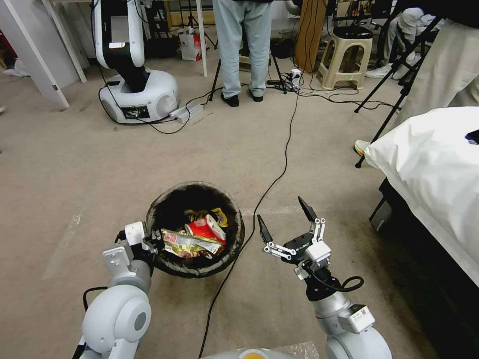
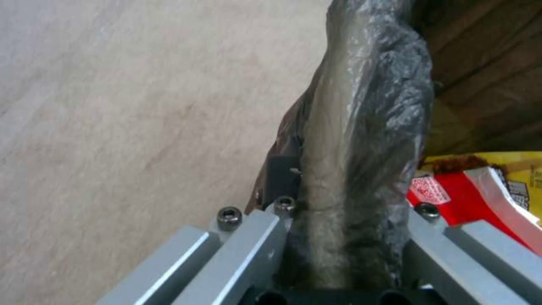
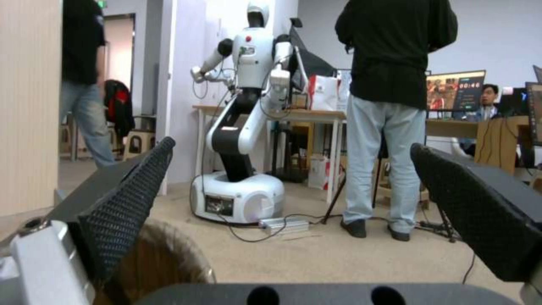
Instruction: Pick up the trash bin, then pick up the garbage from the floor and place it into the trash bin.
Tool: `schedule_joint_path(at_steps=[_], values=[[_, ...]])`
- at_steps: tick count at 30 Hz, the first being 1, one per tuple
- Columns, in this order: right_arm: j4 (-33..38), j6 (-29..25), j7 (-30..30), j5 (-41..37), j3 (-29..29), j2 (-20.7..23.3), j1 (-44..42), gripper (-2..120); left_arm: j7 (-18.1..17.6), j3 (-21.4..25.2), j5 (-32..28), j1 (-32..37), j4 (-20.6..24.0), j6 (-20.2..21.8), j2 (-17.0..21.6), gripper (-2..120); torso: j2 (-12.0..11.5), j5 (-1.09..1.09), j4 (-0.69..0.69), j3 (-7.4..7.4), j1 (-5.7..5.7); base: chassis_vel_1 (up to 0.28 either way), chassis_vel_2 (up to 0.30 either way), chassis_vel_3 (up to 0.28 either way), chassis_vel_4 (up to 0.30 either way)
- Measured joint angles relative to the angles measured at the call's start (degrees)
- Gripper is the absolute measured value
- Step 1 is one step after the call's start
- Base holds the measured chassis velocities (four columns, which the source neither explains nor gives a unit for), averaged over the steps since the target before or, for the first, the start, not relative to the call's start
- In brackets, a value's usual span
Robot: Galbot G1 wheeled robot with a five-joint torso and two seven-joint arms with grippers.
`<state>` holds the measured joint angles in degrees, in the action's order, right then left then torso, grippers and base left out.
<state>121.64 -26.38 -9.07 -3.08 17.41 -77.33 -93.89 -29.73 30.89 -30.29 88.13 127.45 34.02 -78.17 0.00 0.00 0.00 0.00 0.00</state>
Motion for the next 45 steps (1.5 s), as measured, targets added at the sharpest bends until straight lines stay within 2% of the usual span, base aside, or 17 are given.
schedule_joint_path(at_steps=[8, 17, 34, 36, 37, 39, 41, 44, 45], values=[[0.0, -0.2, 0.1, 0.0, 0.1, 0.1, 0.0, 100, -3.3, 1.1, -1.2, -0.5, -3.6, 1.7, -0.1, 0, 0.0, 0.0, 0.0, 0.0, 0.0, 0.0, 0.0, 0.0, 0.0], [-0.5, -0.5, 0.1, 0.0, -0.2, 0.1, 0.2, 100, -3.7, 3.2, -1.0, 0.1, -5.7, 4.0, 0.4, 0, 0.0, 0.01, 0.0, 0.0, 0.0, 0.0, 0.0, 0.0, 0.0], [-1.1, -1.1, 0.1, 0.2, -0.2, -0.1, 0.1, 100, -4.3, 3.9, -1.9, 0.0, -7.7, 4.2, 0.6, 0, 0.0, 0.04, 0.01, -0.01, -0.01, 0.0, 0.0, 0.0, 0.0], [-1.3, -1.2, 0.1, 0.2, -0.2, -0.2, 0.1, 100, -4.5, 3.8, -2.1, -0.2, -8.1, 4.1, 0.6, 8, 0.0, 0.04, 0.02, -0.01, -0.01, 0.0, 0.0, 0.0, 0.0], [-1.3, -1.2, 0.1, 0.2, -0.2, -0.2, 0.1, 100, -4.5, 3.8, -2.1, -0.2, -8.1, 4.1, 0.6, 8, 0.0, 0.04, 0.02, -0.01, -0.01, 0.0, 0.0, 0.0, 0.0], [-1.3, -1.3, 0.1, 0.2, -0.2, -0.2, 0.0, 100, -4.1, 3.4, -2.3, -0.3, -8.6, 3.8, 0.5, 19, 0.0, -0.03, -0.01, 0.0, -0.01, 0.0, 0.0, 0.0, 0.0], [-1.3, -1.3, 0.1, 0.2, -0.2, -0.2, 0.0, 100, -3.9, 3.3, -2.3, -0.3, -8.6, 3.7, 0.5, 23, 0.0, -0.03, -0.01, 0.0, 0.0, 0.0, 0.0, 0.0, 0.0], [-1.5, -1.3, 0.1, 0.2, -0.2, -0.2, 0.1, 100, -2.8, 2.9, -2.2, -0.6, -8.7, 3.0, 0.6, 37, 0.0, -0.05, -0.02, 0.0, 0.0, 0.0, 0.0, 0.0, 0.0], [-1.5, -1.3, 0.1, 0.2, -0.2, -0.2, 0.1, 100, -2.8, 2.9, -2.2, -0.6, -8.7, 3.0, 0.6, 37, 0.0, -0.05, -0.02, 0.0, 0.0, 0.0, 0.0, 0.0, 0.0]])
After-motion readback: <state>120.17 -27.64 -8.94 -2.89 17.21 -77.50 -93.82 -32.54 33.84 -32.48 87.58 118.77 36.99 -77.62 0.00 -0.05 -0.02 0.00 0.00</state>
